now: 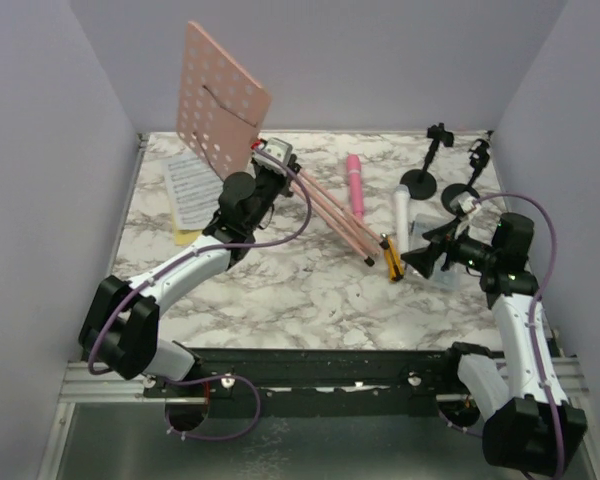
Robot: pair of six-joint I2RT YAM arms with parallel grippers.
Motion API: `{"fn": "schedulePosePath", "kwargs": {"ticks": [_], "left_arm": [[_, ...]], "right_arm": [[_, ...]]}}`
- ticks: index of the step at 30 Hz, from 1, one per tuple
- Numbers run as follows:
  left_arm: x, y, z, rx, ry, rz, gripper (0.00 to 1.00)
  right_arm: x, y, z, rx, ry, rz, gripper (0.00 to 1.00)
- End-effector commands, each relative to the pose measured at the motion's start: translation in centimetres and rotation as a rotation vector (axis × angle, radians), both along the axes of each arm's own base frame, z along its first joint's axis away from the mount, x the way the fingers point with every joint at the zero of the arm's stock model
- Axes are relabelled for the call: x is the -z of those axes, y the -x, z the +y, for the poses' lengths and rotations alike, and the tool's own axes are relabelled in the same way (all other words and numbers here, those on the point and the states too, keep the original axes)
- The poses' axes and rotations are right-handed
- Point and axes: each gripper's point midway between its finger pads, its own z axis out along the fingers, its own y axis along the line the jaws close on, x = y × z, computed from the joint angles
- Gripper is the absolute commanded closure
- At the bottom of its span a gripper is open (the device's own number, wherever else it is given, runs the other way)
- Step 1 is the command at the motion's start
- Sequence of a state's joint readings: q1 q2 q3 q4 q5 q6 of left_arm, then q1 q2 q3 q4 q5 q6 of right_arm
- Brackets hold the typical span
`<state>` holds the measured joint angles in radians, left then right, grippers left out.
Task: Pack up the instrument practice props
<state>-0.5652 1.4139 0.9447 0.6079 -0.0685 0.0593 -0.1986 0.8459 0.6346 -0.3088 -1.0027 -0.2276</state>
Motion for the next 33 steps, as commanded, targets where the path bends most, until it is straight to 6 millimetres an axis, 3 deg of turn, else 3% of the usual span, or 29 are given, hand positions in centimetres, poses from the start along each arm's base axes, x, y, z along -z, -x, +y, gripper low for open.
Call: {"fn": "schedulePosePath", "kwargs": {"ticks": [1, 12, 22, 33], "left_arm": [[-1.7, 0.1, -0.8, 0.041, 0.060, -0.029, 1.00], [-0.1, 1.8, 0.6, 0.037, 0.092, 0.014, 1.00], [-0.5, 3.4, 1.9, 0.035, 0.097, 0.007, 1.00], [0.6, 4.2, 1.8, 0.060, 0.106, 0.074, 0.99]], "right_arm": [[0.5, 0.0, -0.3, 0.012, 0.010, 0.001, 0.00], [0.5, 0.1, -0.2, 0.006, 0.005, 0.005, 0.00], [0.7, 0.0, -0.2, 0.004, 0.004, 0.009, 0.00], [0.9, 0.0, -0.1, 0.000, 0.001, 0.016, 0.00]]}}
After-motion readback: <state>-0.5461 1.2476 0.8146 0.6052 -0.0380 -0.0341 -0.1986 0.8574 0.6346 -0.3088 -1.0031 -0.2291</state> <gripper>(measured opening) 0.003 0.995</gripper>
